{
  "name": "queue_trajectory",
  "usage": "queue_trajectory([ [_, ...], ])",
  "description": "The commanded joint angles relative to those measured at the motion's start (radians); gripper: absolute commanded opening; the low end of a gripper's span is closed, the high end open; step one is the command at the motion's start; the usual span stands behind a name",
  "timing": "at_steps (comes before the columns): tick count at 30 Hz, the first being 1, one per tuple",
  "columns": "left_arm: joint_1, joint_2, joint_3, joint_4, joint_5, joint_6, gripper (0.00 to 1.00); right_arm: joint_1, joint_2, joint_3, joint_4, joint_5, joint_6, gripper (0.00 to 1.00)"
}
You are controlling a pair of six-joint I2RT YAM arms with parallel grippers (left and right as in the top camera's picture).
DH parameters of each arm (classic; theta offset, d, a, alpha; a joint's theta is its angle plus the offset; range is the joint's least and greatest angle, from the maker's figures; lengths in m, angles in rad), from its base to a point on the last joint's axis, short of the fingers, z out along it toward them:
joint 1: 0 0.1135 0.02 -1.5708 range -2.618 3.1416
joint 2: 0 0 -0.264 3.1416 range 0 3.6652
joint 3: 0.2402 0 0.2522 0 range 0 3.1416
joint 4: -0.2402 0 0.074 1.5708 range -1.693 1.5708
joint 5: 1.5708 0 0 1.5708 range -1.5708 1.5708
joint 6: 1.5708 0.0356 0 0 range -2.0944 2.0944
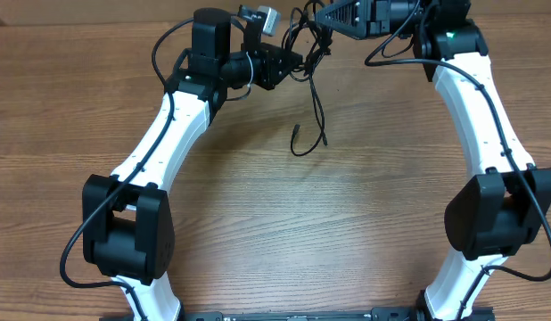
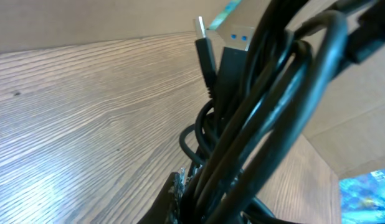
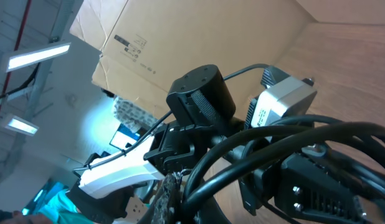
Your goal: Untangle cables
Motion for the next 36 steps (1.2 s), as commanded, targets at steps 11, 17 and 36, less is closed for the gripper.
queue_trajectory([
  [11, -0.005, -0.005, -0.003, -0.171, -0.238, 0.108, 0.04, -0.004, -0.018, 0.011, 0.158, -0.039, 0.137, 0.04],
  [17, -0.005, -0.005, -0.003, -0.228, -0.357, 0.117, 0.04, -0.021, -0.018, 0.011, 0.164, -0.036, 0.125, 0.04],
  [36, 0.002, -0.005, -0.003, -0.207, -0.422, 0.116, 0.04, -0.126, -0.018, 0.01, -0.52, 0.451, -0.342, 0.04],
])
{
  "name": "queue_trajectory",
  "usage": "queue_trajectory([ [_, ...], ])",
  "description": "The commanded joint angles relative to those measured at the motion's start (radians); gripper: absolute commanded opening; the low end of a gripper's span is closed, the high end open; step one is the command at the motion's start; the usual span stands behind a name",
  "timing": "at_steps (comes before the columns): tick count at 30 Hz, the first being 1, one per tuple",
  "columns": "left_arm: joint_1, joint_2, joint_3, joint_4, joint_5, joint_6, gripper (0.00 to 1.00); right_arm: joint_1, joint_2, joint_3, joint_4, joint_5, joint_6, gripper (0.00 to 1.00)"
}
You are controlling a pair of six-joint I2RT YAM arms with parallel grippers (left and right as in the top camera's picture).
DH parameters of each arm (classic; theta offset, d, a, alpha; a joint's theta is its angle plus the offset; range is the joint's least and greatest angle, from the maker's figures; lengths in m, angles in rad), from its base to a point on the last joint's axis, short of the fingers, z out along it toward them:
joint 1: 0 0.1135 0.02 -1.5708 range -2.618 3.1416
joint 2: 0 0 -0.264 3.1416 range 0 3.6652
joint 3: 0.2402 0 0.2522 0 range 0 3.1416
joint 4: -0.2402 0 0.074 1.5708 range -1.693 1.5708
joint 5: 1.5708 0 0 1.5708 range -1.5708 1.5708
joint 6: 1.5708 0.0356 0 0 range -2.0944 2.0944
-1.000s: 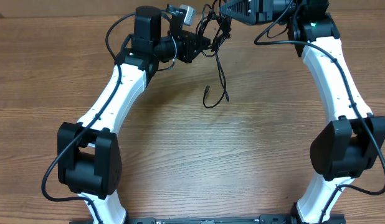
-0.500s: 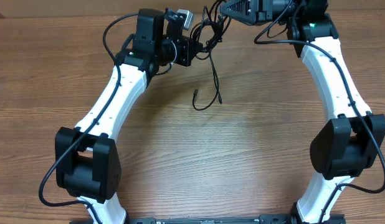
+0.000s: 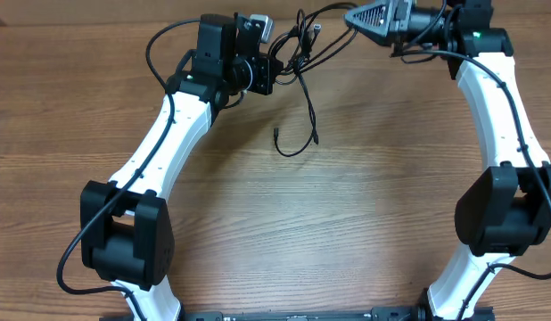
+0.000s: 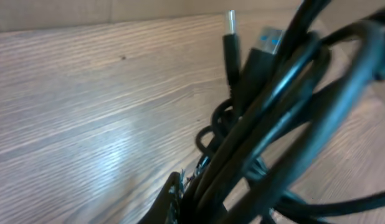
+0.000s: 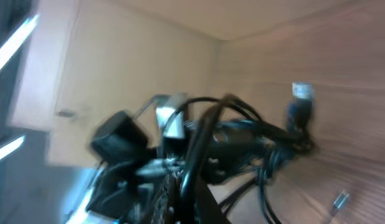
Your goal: Untangle cables
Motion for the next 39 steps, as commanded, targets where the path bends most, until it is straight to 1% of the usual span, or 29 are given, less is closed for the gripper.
queue_trajectory([
  [1, 0.021, 0.021, -0.014, -0.003, -0.07, 0.018, 0.04, -0.007, -0.031, 0.023, -0.136, 0.294, -0.207, 0.04],
  [6, 0.021, 0.021, -0.014, -0.002, -0.104, 0.017, 0.04, 0.028, -0.031, 0.023, -0.297, 0.609, -0.281, 0.04],
  [8, 0.021, 0.021, -0.014, -0.003, -0.12, 0.018, 0.04, 0.04, -0.031, 0.023, -0.336, 0.729, -0.283, 0.04],
  [9, 0.021, 0.021, -0.014, -0.005, -0.129, 0.018, 0.04, 0.051, -0.031, 0.023, -0.363, 0.84, -0.283, 0.04],
  [12, 0.021, 0.021, -0.014, -0.013, -0.163, 0.018, 0.04, 0.066, -0.031, 0.023, -0.397, 1.003, -0.283, 0.04],
  [14, 0.021, 0.021, -0.014, -0.029, -0.211, 0.018, 0.04, 0.069, -0.031, 0.023, -0.421, 1.104, -0.283, 0.04],
  [20, 0.021, 0.021, -0.014, -0.093, -0.389, 0.018, 0.04, 0.069, -0.031, 0.023, -0.468, 1.289, -0.283, 0.04],
  [21, 0.021, 0.021, -0.014, -0.109, -0.449, 0.018, 0.04, 0.069, -0.031, 0.023, -0.478, 1.332, -0.283, 0.04],
  [28, 0.021, 0.021, -0.014, -0.134, -0.608, 0.018, 0.04, 0.069, -0.031, 0.023, -0.5, 1.451, -0.284, 0.04],
  [31, 0.021, 0.021, -0.014, -0.137, -0.647, 0.018, 0.04, 0.069, -0.031, 0.023, -0.508, 1.48, -0.285, 0.04],
  [34, 0.021, 0.021, -0.014, -0.137, -0.643, 0.017, 0.04, 0.069, -0.031, 0.023, -0.509, 1.478, -0.286, 0.04],
  [39, 0.019, 0.021, -0.014, -0.132, -0.588, 0.013, 0.05, 0.071, -0.031, 0.023, -0.502, 1.427, -0.286, 0.04],
])
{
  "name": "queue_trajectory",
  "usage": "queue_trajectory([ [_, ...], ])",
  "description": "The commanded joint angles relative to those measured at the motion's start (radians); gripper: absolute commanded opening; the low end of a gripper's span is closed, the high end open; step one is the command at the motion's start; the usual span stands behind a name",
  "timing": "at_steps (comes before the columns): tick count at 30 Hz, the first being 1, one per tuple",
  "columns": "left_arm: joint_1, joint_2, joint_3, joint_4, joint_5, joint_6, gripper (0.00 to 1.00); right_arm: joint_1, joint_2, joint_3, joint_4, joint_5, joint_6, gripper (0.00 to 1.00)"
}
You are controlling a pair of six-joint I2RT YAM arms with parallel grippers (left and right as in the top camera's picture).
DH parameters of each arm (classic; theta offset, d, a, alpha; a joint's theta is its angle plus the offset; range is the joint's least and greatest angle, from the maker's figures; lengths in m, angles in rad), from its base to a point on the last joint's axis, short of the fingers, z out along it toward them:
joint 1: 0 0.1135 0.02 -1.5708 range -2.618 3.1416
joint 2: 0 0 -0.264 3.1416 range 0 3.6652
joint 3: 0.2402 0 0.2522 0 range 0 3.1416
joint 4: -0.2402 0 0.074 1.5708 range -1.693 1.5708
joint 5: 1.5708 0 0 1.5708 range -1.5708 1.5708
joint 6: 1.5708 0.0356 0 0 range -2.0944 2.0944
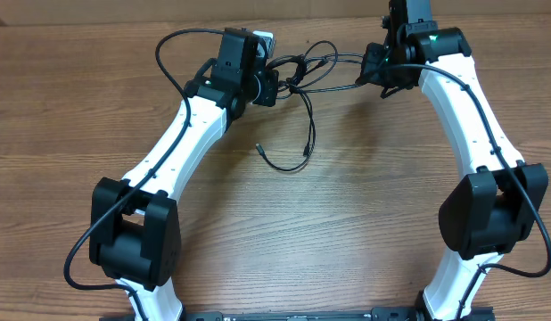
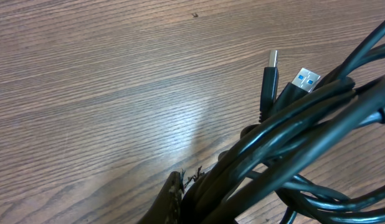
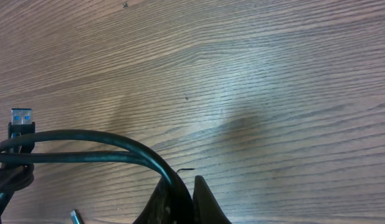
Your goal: Untangle cables
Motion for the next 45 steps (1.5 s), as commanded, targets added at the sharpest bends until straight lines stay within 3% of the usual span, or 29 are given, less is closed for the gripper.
queue_trajectory([
  [1, 0.08, 0.009, -0.003, -0.015, -0.229, -0.005, 0.05, -0.086, -0.031, 0.022, -0.002, 0.26, -0.008, 0.04],
  [10, 0.08, 0.009, -0.003, 0.013, -0.134, -0.013, 0.05, -0.086, -0.031, 0.022, 0.01, 0.17, -0.008, 0.04],
  [19, 0.08, 0.009, -0.003, 0.15, 0.183, -0.128, 0.07, -0.086, -0.031, 0.022, 0.092, -0.172, -0.008, 0.04],
  [32, 0.08, 0.009, -0.003, 0.288, 0.481, -0.241, 0.06, -0.086, -0.031, 0.022, 0.177, -0.611, -0.003, 0.04],
  [40, 0.079, 0.009, -0.003, 0.298, 0.496, -0.244, 0.04, -0.085, -0.031, 0.022, 0.189, -0.634, -0.001, 0.04],
  [43, 0.08, 0.009, -0.003, 0.297, 0.496, -0.244, 0.04, -0.085, -0.031, 0.022, 0.189, -0.634, -0.001, 0.09],
  [45, 0.08, 0.009, -0.003, 0.296, 0.496, -0.244, 0.04, -0.085, -0.031, 0.022, 0.189, -0.634, -0.001, 0.21],
])
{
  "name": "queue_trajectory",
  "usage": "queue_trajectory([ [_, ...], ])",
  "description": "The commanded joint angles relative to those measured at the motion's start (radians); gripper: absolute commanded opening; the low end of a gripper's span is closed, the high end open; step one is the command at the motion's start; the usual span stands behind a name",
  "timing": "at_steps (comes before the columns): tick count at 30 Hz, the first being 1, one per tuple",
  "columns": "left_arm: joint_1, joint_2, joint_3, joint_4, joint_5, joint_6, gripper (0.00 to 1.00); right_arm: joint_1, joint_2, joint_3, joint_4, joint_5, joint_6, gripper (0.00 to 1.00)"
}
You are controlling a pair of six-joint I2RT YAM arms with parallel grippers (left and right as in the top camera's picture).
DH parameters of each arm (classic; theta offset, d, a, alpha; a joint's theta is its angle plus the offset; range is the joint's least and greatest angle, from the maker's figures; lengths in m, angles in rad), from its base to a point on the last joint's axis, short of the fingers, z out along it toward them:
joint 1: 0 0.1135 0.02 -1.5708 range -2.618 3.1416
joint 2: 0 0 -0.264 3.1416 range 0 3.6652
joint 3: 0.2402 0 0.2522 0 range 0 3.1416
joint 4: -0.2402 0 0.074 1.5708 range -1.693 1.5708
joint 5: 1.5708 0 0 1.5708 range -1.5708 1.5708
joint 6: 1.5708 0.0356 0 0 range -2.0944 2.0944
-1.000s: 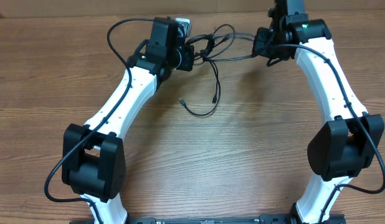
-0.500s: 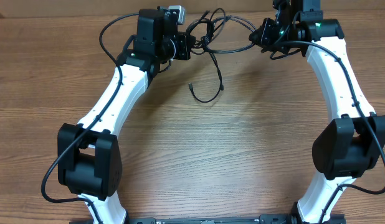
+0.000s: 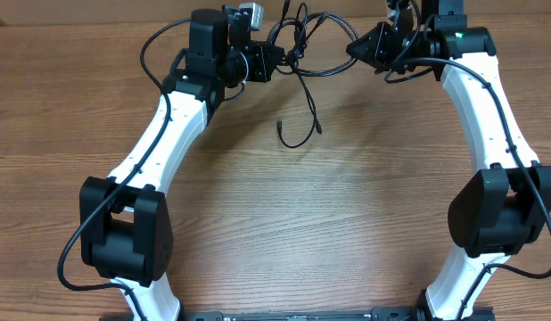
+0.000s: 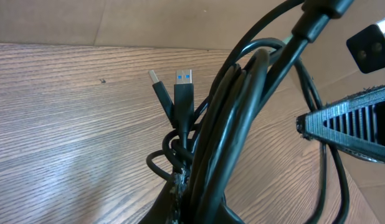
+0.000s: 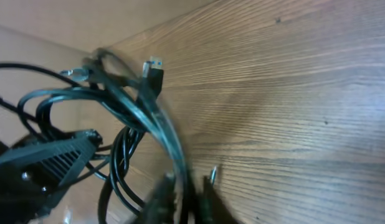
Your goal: Untangle cables
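A tangle of black cables hangs between my two grippers at the far edge of the table. My left gripper is shut on the thick bundle; two USB plugs stick up beside it. From the right, my right gripper is shut on a cable strand that loops back to the bundle. A loose cable end dangles down onto the wood, its small plug showing in the right wrist view.
The wooden table stretches toward the near edge. A cardboard wall stands behind the far edge. The white arm links flank the work area.
Both grippers are raised and tilted now, further toward the far edge. The left gripper sits a little more to the left. The dangling cable end lies slightly further right on the table.
Both grippers held the tangle close together at the far edge. Then they stood wider apart with a strand stretched between them. Then both were lower over the table, cables pulled into a flat loop. Now they are up again, each shut on its cable.
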Motion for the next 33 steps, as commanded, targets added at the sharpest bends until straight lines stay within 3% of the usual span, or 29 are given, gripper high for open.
queue_trajectory([
  [1, -0.002, 0.009, -0.002, 0.011, 0.04, -0.021, 0.04, 0.001, -0.031, 0.022, 0.003, -0.021, 0.001, 0.32],
  [2, -0.002, 0.009, -0.002, 0.011, 0.04, -0.021, 0.04, 0.001, -0.031, 0.022, 0.002, -0.021, 0.001, 0.41],
  [5, -0.002, 0.009, -0.002, 0.011, 0.04, -0.021, 0.04, 0.001, -0.031, 0.022, 0.003, -0.021, 0.0, 0.84],
  [7, -0.002, 0.009, -0.002, 0.011, 0.04, -0.021, 0.04, 0.001, -0.031, 0.022, 0.003, -0.021, 0.0, 1.0],
  [15, -0.002, 0.009, -0.002, 0.011, 0.036, -0.02, 0.04, 0.001, -0.031, 0.022, 0.003, 0.013, -0.003, 1.0],
  [24, -0.001, 0.009, -0.002, -0.005, 0.006, -0.012, 0.04, 0.001, -0.031, 0.022, -0.008, 0.241, -0.003, 1.0],
  [33, -0.001, 0.009, -0.002, -0.012, 0.006, -0.012, 0.04, 0.001, -0.031, 0.022, -0.009, 0.246, -0.002, 1.0],
])
